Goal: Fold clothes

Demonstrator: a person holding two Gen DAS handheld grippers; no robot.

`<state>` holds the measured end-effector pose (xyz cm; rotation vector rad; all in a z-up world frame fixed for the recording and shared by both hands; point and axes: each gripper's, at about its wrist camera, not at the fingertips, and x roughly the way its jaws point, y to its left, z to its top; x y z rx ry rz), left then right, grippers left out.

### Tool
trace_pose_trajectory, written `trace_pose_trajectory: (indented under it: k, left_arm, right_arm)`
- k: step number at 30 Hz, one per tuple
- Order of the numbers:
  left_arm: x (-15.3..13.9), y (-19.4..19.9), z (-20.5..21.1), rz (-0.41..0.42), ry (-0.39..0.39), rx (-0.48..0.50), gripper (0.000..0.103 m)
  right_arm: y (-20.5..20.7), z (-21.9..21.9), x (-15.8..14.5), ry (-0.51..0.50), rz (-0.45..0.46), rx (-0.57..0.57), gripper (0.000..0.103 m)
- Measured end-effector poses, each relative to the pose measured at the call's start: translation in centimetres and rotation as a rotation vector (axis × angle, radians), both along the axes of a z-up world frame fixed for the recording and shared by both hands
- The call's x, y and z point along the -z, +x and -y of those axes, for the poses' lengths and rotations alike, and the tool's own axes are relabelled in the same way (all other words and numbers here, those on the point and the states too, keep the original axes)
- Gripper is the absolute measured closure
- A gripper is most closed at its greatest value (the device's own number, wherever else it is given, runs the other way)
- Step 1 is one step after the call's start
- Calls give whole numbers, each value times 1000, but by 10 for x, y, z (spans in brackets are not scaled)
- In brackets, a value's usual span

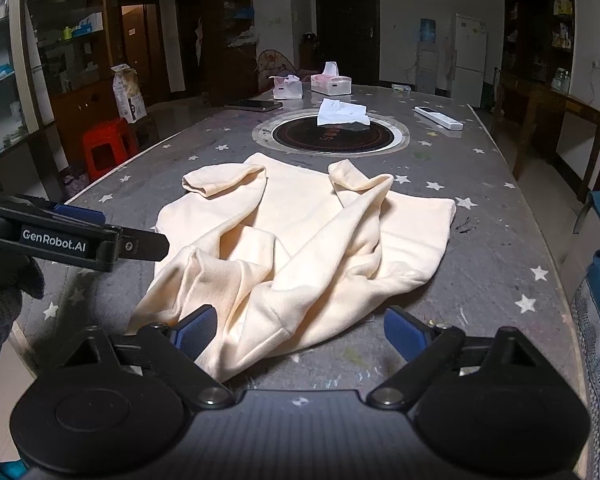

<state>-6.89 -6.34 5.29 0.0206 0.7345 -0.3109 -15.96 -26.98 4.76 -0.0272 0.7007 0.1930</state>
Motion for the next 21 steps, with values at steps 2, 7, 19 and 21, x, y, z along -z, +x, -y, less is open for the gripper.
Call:
trace_pose_trajectory:
  k: [2, 7, 19, 21]
  left_arm:
    - [-1, 5, 2, -3, -5, 4, 6]
    - [-1, 21, 12, -8, 0, 25, 10]
    - [4, 66, 38, -39, -3, 62, 32]
    - [11, 77, 43, -65, -6, 61, 45]
  right_arm:
    - [5, 1, 0, 1, -6, -3, 15]
    - [20, 6, -3, 0, -10, -3, 22]
    - [63, 30, -14, -11, -4, 35, 39]
    - [74, 37, -16, -7, -2, 50, 43]
